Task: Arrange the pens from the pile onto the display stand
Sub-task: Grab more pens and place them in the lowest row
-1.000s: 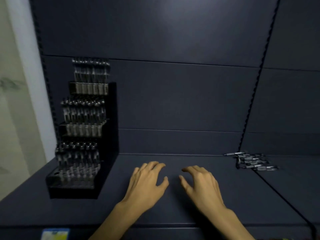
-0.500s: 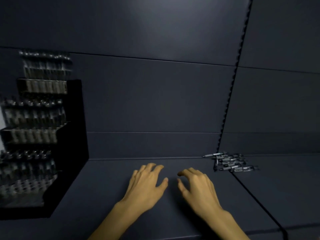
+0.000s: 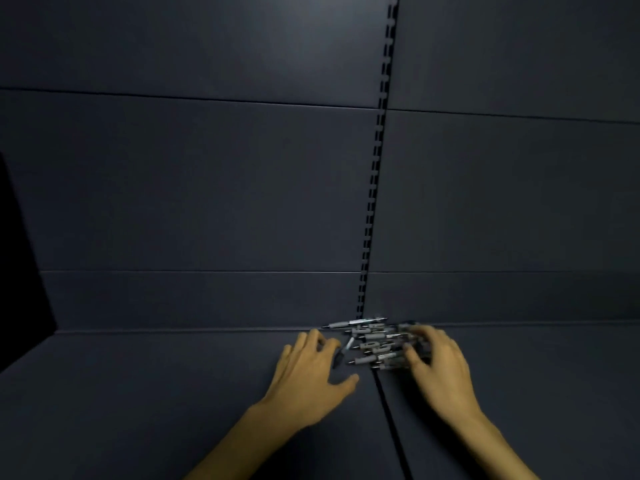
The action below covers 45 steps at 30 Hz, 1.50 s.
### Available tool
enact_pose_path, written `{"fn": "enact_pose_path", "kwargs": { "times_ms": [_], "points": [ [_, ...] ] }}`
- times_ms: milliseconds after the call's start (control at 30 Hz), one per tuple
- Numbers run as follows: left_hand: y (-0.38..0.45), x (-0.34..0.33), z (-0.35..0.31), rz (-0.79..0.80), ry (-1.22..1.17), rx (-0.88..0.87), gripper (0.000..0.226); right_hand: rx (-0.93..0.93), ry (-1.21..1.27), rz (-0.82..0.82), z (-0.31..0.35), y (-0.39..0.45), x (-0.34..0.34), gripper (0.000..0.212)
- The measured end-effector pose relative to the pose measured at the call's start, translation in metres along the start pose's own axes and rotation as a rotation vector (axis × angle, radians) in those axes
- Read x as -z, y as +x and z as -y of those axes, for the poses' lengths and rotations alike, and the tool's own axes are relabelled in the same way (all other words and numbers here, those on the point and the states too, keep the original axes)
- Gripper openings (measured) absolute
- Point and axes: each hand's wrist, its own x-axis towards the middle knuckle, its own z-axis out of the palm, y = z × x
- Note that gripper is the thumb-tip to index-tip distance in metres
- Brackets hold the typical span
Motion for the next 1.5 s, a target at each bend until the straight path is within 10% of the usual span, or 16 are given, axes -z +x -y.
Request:
{"fn": "enact_pose_path", "kwargs": {
  "times_ms": [300,1500],
  "points": [
    [0.050,-0.034,-0.043,-0.043,0.126,-0.062,0.078,-0.331,0.404,0.104,-0.045,0.046,-0.007,0.046],
    [0.059,-0.041,-0.043,0.022,0.231,-0.318,0.064,-0.154,0.375,0.217,-0.040,0.029,-0.006,0.018]
  ]
}}
